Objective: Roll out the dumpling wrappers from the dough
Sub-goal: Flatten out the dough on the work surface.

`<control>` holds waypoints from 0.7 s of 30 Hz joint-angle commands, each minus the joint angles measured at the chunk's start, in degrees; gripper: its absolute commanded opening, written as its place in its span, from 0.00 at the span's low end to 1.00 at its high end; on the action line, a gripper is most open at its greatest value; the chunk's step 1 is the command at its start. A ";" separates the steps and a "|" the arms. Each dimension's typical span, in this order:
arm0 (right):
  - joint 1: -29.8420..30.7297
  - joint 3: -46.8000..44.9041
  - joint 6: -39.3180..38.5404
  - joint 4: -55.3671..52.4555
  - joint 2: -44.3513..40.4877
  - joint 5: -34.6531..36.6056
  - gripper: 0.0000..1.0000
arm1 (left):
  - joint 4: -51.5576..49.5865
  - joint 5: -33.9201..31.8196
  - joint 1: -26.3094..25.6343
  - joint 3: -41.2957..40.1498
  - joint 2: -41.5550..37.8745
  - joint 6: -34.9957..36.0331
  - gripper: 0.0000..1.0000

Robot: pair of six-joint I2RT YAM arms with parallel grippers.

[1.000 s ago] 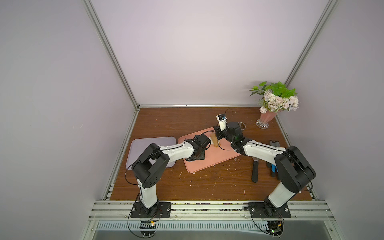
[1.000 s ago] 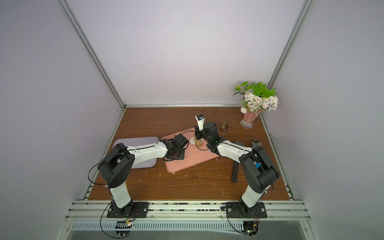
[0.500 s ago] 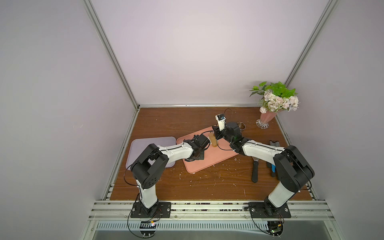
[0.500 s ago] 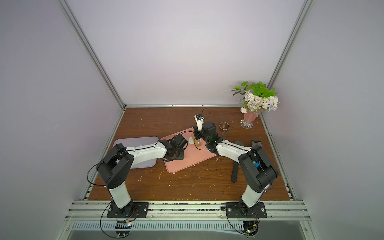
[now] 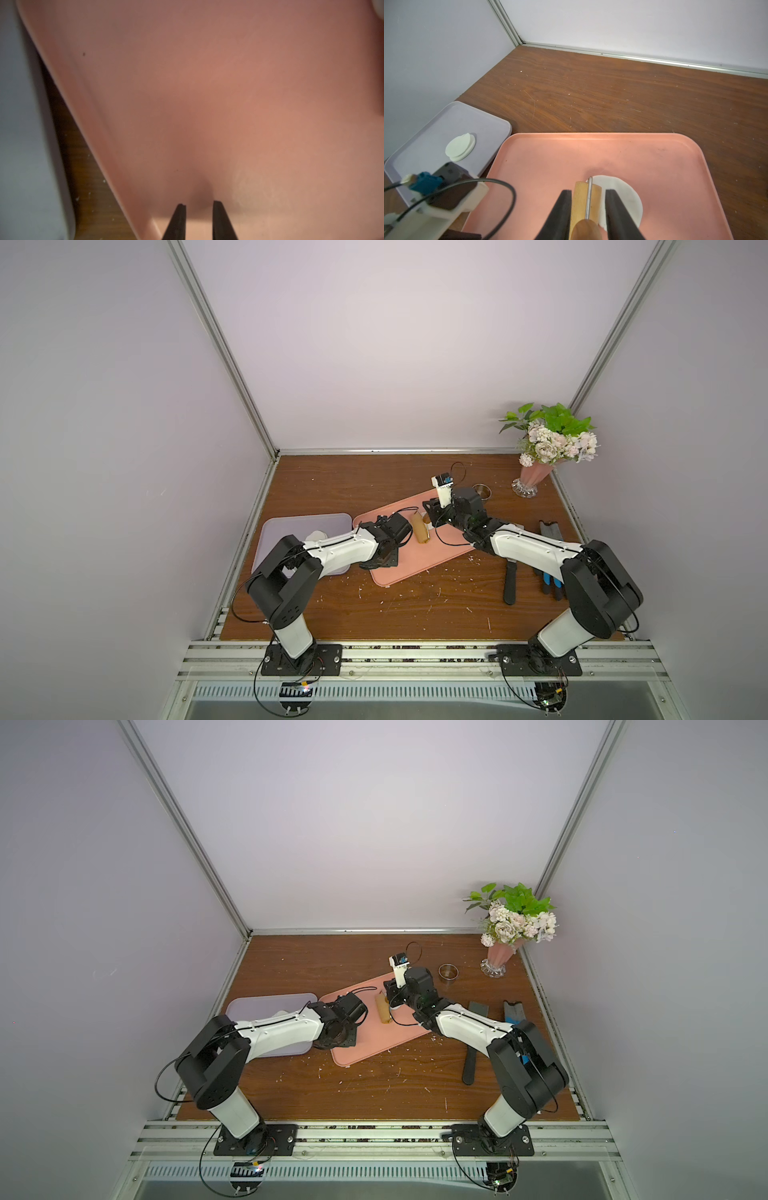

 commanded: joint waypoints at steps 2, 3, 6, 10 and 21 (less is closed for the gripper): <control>0.46 0.86 0.19 -8.35 -0.92 -1.91 0.00 | -3.76 -2.31 0.64 -1.61 -4.27 -2.58 0.33; 0.35 1.01 0.38 -8.00 -1.41 -2.21 0.00 | -4.18 -2.56 0.64 -2.09 -4.97 -3.13 0.34; 0.11 0.98 1.14 -6.57 -3.42 -3.41 0.00 | -5.72 -3.53 0.65 -4.21 -7.84 -5.64 0.40; -0.24 0.23 1.73 -4.75 -6.83 -3.78 0.00 | -5.99 -2.57 0.64 -9.10 -11.38 -9.74 0.45; -0.68 0.91 2.16 -4.67 -12.47 -3.68 0.00 | -4.66 -1.30 0.61 -11.65 -9.57 -11.13 0.32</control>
